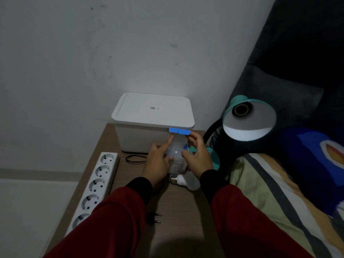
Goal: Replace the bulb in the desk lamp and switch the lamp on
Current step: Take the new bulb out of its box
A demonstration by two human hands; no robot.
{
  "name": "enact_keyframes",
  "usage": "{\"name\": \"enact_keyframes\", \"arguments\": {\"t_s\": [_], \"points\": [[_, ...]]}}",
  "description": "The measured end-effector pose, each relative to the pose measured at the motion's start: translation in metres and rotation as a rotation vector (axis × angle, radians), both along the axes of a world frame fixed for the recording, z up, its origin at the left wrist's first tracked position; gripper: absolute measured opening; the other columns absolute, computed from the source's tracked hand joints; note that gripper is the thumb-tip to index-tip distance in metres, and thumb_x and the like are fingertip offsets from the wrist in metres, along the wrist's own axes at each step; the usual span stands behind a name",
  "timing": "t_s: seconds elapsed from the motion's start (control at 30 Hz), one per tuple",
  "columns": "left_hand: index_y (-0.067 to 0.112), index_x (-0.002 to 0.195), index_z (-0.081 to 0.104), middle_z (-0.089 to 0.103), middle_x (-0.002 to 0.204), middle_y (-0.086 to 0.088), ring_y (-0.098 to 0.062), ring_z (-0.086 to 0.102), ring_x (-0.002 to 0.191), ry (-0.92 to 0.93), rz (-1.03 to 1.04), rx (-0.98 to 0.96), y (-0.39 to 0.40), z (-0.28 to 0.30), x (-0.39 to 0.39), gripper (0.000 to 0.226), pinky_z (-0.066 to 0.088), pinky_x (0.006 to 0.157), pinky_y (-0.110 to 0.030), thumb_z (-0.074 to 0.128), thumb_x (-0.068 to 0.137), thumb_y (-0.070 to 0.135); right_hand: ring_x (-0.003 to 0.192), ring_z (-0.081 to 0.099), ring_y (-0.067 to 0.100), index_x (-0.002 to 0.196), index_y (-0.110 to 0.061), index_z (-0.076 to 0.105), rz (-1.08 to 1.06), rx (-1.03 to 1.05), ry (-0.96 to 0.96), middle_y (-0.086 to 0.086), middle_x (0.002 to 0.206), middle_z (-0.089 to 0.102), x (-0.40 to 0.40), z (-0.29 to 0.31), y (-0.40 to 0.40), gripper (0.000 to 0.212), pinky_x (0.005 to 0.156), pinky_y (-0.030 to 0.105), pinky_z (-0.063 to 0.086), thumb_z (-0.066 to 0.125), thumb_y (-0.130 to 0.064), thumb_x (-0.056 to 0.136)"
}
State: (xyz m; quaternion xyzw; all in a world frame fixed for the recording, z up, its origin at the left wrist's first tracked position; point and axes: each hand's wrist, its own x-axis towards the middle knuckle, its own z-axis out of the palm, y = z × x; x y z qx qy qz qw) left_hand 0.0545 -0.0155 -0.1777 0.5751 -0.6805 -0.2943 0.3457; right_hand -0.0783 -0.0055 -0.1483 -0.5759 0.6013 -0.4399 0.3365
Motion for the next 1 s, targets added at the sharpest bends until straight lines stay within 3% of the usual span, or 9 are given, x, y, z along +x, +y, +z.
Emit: {"name": "enact_keyframes", "arguments": {"t_s": [0.1, 0.23, 0.43, 0.6, 0.77, 1.0], "points": [[0.046, 0.147, 0.004, 0.034, 0.124, -0.009, -0.024, 0.047, 0.111, -0.212, -0.109, -0.079, -0.013, 0.007, 0.01, 0.092, 0.046, 0.099, -0.037, 0.067, 0.084, 0.02, 0.128, 0.046, 0.016, 0.135, -0.024, 0.044, 0.02, -0.001, 0.147, 0.0, 0.14, 0.051, -0.008, 0.001, -0.009, 0.055, 0.101, 0.023, 0.036, 0.053, -0.003, 0.085], [0.056, 0.135, -0.016, 0.029, 0.124, -0.006, -0.024, 0.041, 0.114, -0.336, -0.176, -0.08, -0.03, 0.017, 0.018, 0.117, 0.047, 0.1, -0.043, 0.079, 0.072, 0.031, 0.124, 0.053, 0.019, 0.129, -0.019, 0.055, 0.066, 0.055, 0.371, 0.003, 0.132, 0.059, -0.014, -0.006, -0.017, 0.045, 0.104, 0.026, 0.04, 0.065, -0.019, 0.085], [0.06, 0.126, -0.021, 0.04, 0.12, -0.009, -0.027, 0.047, 0.113, -0.318, -0.232, 0.013, -0.035, 0.023, 0.021, 0.117, 0.045, 0.101, -0.04, 0.078, 0.073, 0.03, 0.12, 0.055, 0.017, 0.126, -0.02, 0.058, 0.121, 0.181, 0.521, 0.0, 0.132, 0.059, -0.008, -0.006, -0.036, 0.06, 0.103, 0.029, 0.044, 0.077, -0.037, 0.072], [0.056, 0.131, -0.021, 0.048, 0.113, -0.011, -0.029, 0.051, 0.11, -0.281, -0.264, 0.018, -0.036, 0.023, 0.022, 0.114, 0.044, 0.099, -0.037, 0.075, 0.076, 0.028, 0.121, 0.055, 0.019, 0.126, -0.017, 0.058, 0.147, 0.263, 0.585, 0.002, 0.132, 0.06, -0.005, -0.004, -0.05, 0.066, 0.106, 0.037, 0.043, 0.08, -0.037, 0.068], [0.061, 0.13, -0.019, 0.048, 0.112, -0.011, -0.029, 0.051, 0.109, -0.252, -0.254, 0.035, -0.034, 0.023, 0.021, 0.115, 0.045, 0.1, -0.041, 0.076, 0.076, 0.025, 0.114, 0.059, 0.019, 0.123, -0.012, 0.059, 0.114, 0.182, 0.541, 0.006, 0.125, 0.063, -0.001, -0.005, -0.045, 0.059, 0.1, 0.03, 0.047, 0.081, -0.024, 0.07], [0.062, 0.136, -0.015, 0.045, 0.125, -0.01, -0.026, 0.047, 0.118, -0.232, -0.218, 0.051, -0.031, 0.023, 0.016, 0.117, 0.043, 0.102, -0.039, 0.077, 0.076, 0.022, 0.099, 0.056, 0.011, 0.119, -0.013, 0.054, -0.012, 0.061, 0.163, 0.001, 0.108, 0.061, -0.004, 0.006, -0.026, 0.061, 0.081, 0.021, 0.047, 0.084, -0.015, 0.066]]}}
